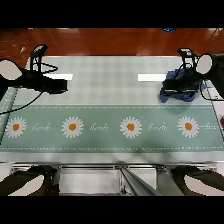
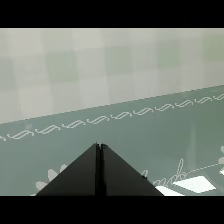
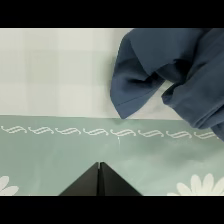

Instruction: Fold the shirts.

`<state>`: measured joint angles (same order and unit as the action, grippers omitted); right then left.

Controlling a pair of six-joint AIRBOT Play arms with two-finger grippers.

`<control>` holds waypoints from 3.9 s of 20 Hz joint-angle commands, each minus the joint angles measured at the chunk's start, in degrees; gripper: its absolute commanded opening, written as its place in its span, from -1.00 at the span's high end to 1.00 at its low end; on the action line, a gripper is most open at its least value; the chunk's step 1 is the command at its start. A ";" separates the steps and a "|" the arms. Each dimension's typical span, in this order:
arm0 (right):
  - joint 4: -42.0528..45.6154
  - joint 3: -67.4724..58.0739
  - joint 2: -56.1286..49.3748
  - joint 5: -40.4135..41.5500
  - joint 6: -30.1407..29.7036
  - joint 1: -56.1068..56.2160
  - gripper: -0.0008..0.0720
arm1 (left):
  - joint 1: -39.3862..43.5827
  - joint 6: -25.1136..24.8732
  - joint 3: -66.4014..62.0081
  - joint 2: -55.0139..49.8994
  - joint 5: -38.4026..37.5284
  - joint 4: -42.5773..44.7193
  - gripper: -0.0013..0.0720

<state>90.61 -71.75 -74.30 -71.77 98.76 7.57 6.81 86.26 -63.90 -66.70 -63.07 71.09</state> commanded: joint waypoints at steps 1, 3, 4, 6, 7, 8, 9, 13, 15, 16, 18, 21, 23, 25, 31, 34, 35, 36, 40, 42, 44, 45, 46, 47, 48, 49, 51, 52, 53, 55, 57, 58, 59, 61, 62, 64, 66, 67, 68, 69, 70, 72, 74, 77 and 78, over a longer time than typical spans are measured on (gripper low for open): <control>-0.02 0.02 -0.04 -0.02 0.00 0.02 0.91 | 0.00 -0.02 0.02 -0.04 0.00 0.02 0.90; -0.02 0.02 -0.04 -0.02 0.00 0.02 0.91 | 0.00 -0.02 0.02 -0.04 0.00 0.02 0.90; -0.02 0.02 -0.04 -0.02 0.00 0.02 0.91 | 0.00 -0.02 0.02 -0.04 0.00 0.02 0.90; -0.02 0.02 -0.04 -0.02 0.00 0.02 0.91 | 0.00 -0.02 0.02 -0.04 0.00 0.02 0.90; -0.02 0.02 -0.04 -0.02 0.00 0.02 0.91 | 0.00 -0.02 0.02 -0.04 0.00 0.02 0.90; -0.02 0.02 -0.04 -0.02 0.00 0.02 0.91 | 0.00 -0.02 0.02 -0.04 0.00 0.02 0.90; -0.02 0.02 -0.04 -0.02 0.00 0.02 0.91 | 0.00 -0.02 0.02 -0.04 0.00 0.02 0.90; -0.02 0.02 -0.04 -0.02 0.02 0.02 0.91 | 0.00 -0.02 0.02 -0.04 0.00 0.02 0.90; -0.02 0.02 -0.04 -0.02 0.00 0.02 0.91 | 0.00 -0.02 0.02 -0.04 0.00 0.02 0.90; -0.07 0.02 -0.04 0.39 0.02 0.02 0.91 | 0.00 -0.02 0.02 -0.04 0.00 0.02 0.90; 0.11 0.02 -0.04 3.61 0.00 0.02 0.91 | 0.00 -0.02 0.02 -0.04 0.02 0.02 0.90; 1.42 0.02 -0.07 10.88 0.22 0.02 0.91 | 0.02 -0.04 0.04 -0.04 5.33 0.02 0.90; 6.29 0.02 -0.04 16.17 0.98 0.02 0.06 | -0.09 0.02 0.02 -0.44 11.67 0.09 0.64; 16.63 0.02 -0.04 20.22 5.51 -0.37 -0.16 | -0.13 0.24 0.02 -1.29 17.77 0.09 -0.42; 17.35 0.02 -6.45 22.99 15.12 -14.49 -0.16 | -1.11 0.20 0.02 -3.48 24.37 0.09 -0.42; 9.35 0.02 -12.20 28.26 12.44 -18.40 -0.16 | -1.11 0.20 0.02 -4.68 26.05 0.09 -0.42; 8.52 0.02 -14.29 29.83 12.41 -18.75 -0.16 | -1.11 0.20 0.02 -5.11 26.03 0.09 -0.42; 8.26 -0.11 -16.26 30.60 12.46 -18.95 -0.16 | -1.14 0.20 0.02 -5.55 26.01 0.09 -0.42; 3.39 -3.37 -23.71 26.86 8.72 -18.78 -0.13 | -1.20 0.17 0.02 -6.60 25.99 0.09 -0.42; -1.57 -4.90 -25.18 23.61 4.72 -18.78 0.27 | -2.25 -0.15 -1.01 -6.25 25.18 0.13 -0.42; -5.60 -7.61 -24.26 19.85 -1.64 -18.78 0.91 | -5.95 -1.53 -5.73 -5.31 21.55 0.11 -0.42; -6.95 -10.12 -23.04 17.90 -4.46 -18.75 0.91 | -8.39 -1.53 -9.05 -4.59 18.56 0.07 -0.42; -7.87 -13.07 -21.53 16.22 -6.16 -18.75 0.91 | -10.60 -1.53 -12.11 -3.72 15.13 0.07 -0.42; -8.68 -16.55 -19.45 15.06 -7.34 -18.62 0.91 | -12.68 -1.55 -14.67 -2.40 11.34 0.07 -0.42; -9.03 -19.69 -17.14 14.80 -8.07 -18.43 0.91 | -14.32 -1.62 -16.00 -0.57 7.96 0.07 -0.42; -9.97 -22.75 -14.73 14.88 -8.94 -18.01 0.91 | -15.45 -2.86 -15.93 1.62 5.64 0.07 -0.42; -10.95 -29.53 -10.01 14.73 -10.43 -17.00 0.91 | -16.68 -5.70 -13.00 6.69 1.81 0.09 -0.42; -10.97 -32.44 -8.04 14.73 -11.08 -16.39 0.91 | -16.79 -5.68 -10.16 9.57 1.20 -0.13 -0.42; -11.04 -35.43 -6.10 14.73 -11.61 -15.58 0.91 | -16.76 -5.66 -7.08 12.15 0.76 -0.92 -0.42; -11.04 -40.81 -3.08 14.69 -12.74 -13.75 0.91 | -16.65 -5.70 0.09 17.49 0.85 -5.27 -0.42; -11.06 -45.38 -0.79 14.67 -13.62 -11.45 0.91 | -15.72 -5.66 6.45 21.59 0.83 -8.31 -0.42; -11.28 -46.66 0.52 14.99 -14.14 -10.08 0.91 | -15.17 -5.62 9.05 22.97 0.11 -10.12 -0.42; -11.76 -46.73 2.03 15.47 -15.39 -8.59 0.91 | -14.75 -5.64 10.73 23.65 -1.29 -12.59 -0.42; -13.27 -46.73 4.72 13.66 -18.18 -5.22 0.91 | -14.12 -5.66 11.93 23.54 -4.57 -15.87 -0.42; -14.05 -46.73 5.77 11.91 -19.23 -3.19 0.91 | -13.81 -5.73 11.93 23.41 -4.96 -15.87 -0.42; -15.30 -46.69 7.21 8.61 -20.72 1.05 0.91 | -13.94 -6.12 11.93 23.39 -4.55 -15.85 -0.42; -16.15 -46.66 7.74 4.55 -21.09 6.49 0.91 | -14.03 -6.12 11.93 23.30 -4.20 -15.82 -0.42; -16.46 -45.44 7.67 2.91 -21.07 9.14 0.91 | -14.03 -6.12 11.93 23.28 -3.80 -15.82 -0.42; -17.27 -42.82 7.67 2.10 -21.09 11.76 0.91 | -14.03 -6.12 11.93 23.28 -3.04 -15.82 -0.42; -17.66 -39.06 7.54 1.79 -21.09 14.69 0.91 | -14.03 -6.12 11.93 23.28 -2.75 -15.87 -0.42; -18.10 -34.73 7.10 2.05 -21.09 17.66 0.91 | -13.99 -6.12 11.93 23.28 -2.80 -15.87 -0.42; -18.16 -25.99 5.40 3.80 -20.65 22.91 0.91 | -14.01 -6.14 11.93 23.28 -2.78 -15.76 -0.42; -19.96 -17.31 2.16 7.69 -18.16 26.75 0.91 | -14.03 -6.12 11.93 23.26 -2.75 -14.51 -0.42; -27.63 -8.63 -4.76 13.49 -18.43 31.54 0.91 | -14.03 -6.10 11.96 23.08 -2.84 -13.81 -0.42; -27.89 -7.78 -7.13 14.40 -18.88 33.40 0.91 | -14.03 -6.10 11.96 22.84 -2.93 -13.81 -0.42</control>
<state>67.61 -86.50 -75.94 -62.00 79.79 35.77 -7.22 80.14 -51.96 -43.57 -65.98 56.60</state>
